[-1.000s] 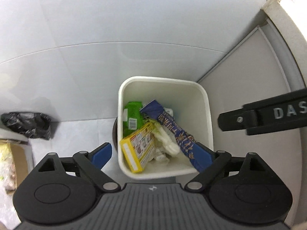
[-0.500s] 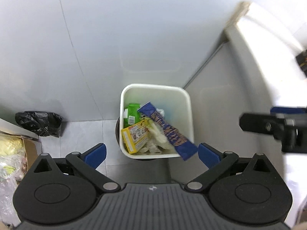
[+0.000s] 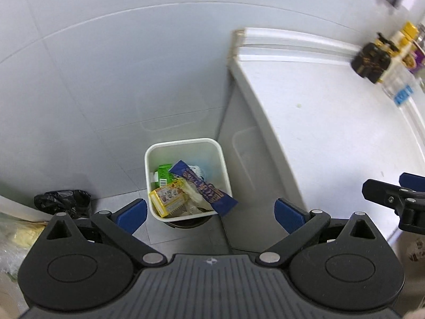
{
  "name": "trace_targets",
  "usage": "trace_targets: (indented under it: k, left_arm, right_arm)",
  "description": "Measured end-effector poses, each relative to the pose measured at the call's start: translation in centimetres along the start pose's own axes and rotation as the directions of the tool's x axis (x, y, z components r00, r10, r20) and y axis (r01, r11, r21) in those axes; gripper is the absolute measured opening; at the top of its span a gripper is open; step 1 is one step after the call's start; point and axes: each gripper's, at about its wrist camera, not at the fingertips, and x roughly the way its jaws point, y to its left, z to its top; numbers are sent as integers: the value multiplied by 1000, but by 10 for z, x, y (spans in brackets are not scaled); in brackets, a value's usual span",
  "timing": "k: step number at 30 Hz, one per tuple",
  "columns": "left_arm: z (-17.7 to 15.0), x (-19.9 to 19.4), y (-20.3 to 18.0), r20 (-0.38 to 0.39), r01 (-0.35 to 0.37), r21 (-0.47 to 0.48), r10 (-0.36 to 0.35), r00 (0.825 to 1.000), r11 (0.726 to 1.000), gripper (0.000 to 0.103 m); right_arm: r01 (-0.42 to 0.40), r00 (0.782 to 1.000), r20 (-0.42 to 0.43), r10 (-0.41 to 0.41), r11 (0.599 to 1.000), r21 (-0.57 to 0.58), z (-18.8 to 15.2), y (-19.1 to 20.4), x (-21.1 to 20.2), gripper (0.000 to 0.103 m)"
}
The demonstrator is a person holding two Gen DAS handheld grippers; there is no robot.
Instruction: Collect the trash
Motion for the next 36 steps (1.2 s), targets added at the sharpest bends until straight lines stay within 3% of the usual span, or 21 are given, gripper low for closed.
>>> trace_targets:
  k: [6,12,36]
  left_arm:
    - [-6,-10,-15,3,13,27,-13,1000,1000,102]
    - [-9,-24,-24,34,1,36,-2,999,999,102]
    - [-13,-31,-22,32,1,11,-1,999,1000,102]
  right_arm:
    - [45,999,23,-46,999,30,-17,-12,-18,93]
    - [40,998,41,-41,999,36,-27,-12,-23,94]
    - [13,998,59,-12,1000,-14,-23,4,-27,94]
